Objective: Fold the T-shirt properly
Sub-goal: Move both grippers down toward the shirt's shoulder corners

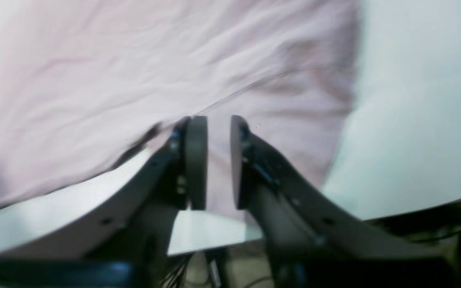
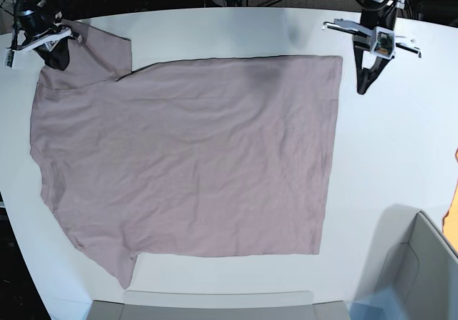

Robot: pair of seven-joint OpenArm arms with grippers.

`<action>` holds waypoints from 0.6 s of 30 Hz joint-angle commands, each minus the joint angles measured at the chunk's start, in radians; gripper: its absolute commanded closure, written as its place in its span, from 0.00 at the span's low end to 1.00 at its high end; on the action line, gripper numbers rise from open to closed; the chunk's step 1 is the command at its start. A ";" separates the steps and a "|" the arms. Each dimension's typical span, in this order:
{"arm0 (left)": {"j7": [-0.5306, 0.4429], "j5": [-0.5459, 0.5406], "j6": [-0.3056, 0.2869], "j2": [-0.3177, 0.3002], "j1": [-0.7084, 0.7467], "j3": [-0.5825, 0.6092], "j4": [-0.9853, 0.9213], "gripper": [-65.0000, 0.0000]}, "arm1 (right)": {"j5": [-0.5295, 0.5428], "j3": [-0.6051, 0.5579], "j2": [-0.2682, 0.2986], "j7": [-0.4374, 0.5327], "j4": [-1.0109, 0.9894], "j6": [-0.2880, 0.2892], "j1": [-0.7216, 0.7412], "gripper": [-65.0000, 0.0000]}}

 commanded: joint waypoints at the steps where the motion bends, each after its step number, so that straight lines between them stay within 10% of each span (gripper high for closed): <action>1: -0.020 -0.009 0.008 -0.004 -0.016 -0.025 0.018 0.99 | 0.016 0.023 0.011 0.006 0.015 -0.003 0.003 0.80; 9: 0.199 -0.020 -0.006 -0.039 -0.219 -0.108 0.022 0.93 | -0.009 0.026 0.011 -0.008 0.013 -0.003 0.004 0.79; 18: 0.529 -0.353 -0.104 -0.151 -0.234 -0.103 0.024 0.92 | -0.007 0.112 0.013 -0.094 -0.025 -0.002 0.012 0.78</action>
